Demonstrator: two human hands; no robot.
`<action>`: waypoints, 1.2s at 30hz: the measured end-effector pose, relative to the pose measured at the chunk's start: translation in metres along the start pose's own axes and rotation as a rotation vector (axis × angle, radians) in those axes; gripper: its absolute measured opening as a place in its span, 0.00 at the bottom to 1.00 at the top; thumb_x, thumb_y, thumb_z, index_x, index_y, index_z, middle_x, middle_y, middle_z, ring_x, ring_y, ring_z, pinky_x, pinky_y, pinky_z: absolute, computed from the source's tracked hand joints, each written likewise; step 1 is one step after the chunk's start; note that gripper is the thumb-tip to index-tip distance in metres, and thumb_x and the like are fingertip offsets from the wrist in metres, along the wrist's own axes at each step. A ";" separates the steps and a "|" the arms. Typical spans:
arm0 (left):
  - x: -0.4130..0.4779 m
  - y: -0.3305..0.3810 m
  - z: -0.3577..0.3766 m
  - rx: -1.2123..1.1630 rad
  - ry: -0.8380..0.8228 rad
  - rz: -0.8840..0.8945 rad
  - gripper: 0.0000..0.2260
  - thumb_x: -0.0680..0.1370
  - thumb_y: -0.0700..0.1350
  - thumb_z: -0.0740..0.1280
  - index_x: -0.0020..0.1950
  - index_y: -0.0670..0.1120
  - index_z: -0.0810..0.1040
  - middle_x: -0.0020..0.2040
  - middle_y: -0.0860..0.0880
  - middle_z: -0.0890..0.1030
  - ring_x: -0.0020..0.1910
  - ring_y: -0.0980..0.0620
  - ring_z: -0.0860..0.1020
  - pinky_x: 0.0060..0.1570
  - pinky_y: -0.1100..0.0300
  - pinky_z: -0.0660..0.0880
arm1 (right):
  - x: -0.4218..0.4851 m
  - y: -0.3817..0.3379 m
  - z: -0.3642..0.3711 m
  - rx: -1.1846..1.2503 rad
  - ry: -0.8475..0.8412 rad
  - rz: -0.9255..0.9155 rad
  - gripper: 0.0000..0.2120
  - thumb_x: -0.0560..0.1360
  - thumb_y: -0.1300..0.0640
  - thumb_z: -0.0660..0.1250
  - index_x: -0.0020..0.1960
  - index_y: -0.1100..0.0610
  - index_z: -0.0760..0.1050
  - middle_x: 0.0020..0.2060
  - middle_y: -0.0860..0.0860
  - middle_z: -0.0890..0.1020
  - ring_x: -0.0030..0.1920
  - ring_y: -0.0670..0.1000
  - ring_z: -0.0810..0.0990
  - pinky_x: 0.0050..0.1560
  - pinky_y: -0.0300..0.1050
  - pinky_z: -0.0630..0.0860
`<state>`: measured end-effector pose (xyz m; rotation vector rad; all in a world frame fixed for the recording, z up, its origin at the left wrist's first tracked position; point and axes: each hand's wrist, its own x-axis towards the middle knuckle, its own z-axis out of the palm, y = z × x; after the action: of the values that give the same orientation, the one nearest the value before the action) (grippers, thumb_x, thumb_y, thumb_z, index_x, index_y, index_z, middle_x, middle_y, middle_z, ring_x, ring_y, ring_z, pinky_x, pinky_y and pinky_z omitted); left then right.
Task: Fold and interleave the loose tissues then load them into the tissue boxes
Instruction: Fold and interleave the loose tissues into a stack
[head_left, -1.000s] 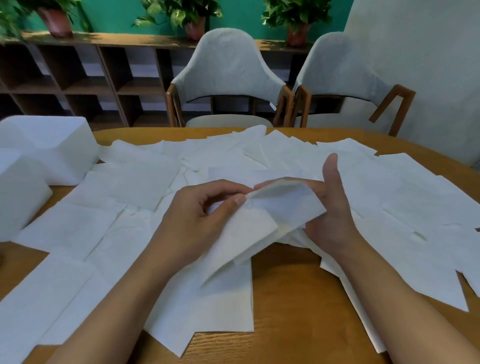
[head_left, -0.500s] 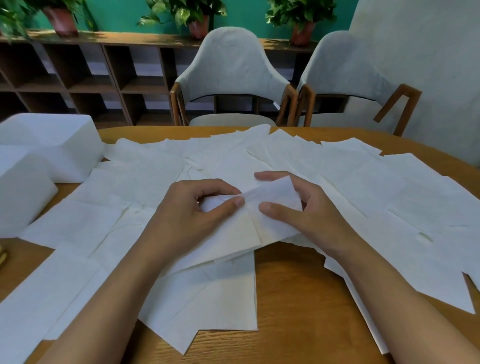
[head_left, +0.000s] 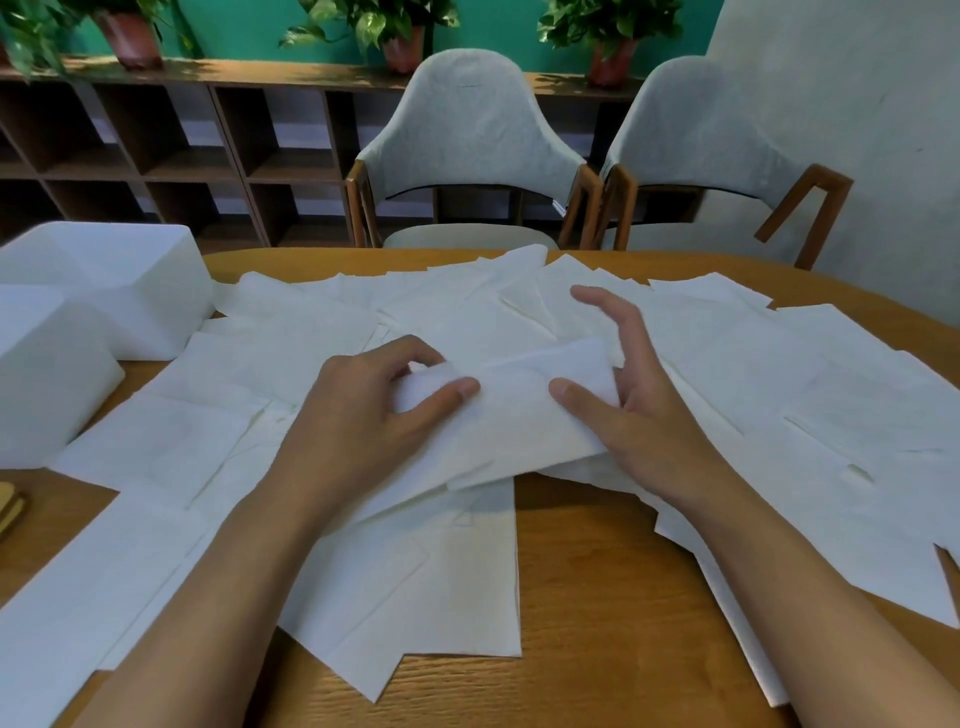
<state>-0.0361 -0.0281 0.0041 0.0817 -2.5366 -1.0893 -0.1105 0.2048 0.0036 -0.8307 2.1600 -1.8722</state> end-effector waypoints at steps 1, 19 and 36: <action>0.001 0.001 -0.003 -0.043 0.021 -0.010 0.13 0.76 0.64 0.69 0.52 0.58 0.84 0.41 0.58 0.82 0.43 0.58 0.78 0.41 0.62 0.73 | 0.000 0.000 -0.002 0.004 0.022 0.009 0.30 0.80 0.58 0.68 0.72 0.34 0.59 0.69 0.39 0.69 0.62 0.47 0.79 0.48 0.43 0.83; 0.002 0.005 0.001 -0.259 -0.137 0.021 0.26 0.71 0.53 0.78 0.67 0.61 0.75 0.49 0.56 0.85 0.43 0.51 0.83 0.49 0.53 0.83 | -0.002 0.010 0.021 -0.188 0.029 0.133 0.05 0.81 0.48 0.66 0.52 0.43 0.81 0.47 0.28 0.80 0.55 0.34 0.76 0.55 0.35 0.72; 0.003 0.002 0.016 -0.165 0.085 0.098 0.22 0.74 0.61 0.73 0.66 0.60 0.76 0.54 0.62 0.80 0.56 0.60 0.78 0.50 0.70 0.75 | -0.005 0.003 0.023 -0.165 0.029 -0.073 0.35 0.79 0.55 0.69 0.75 0.31 0.55 0.66 0.18 0.59 0.65 0.25 0.63 0.61 0.24 0.68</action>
<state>-0.0444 -0.0167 -0.0040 -0.0399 -2.3409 -1.2241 -0.0958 0.1875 -0.0048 -0.9307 2.3582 -1.7670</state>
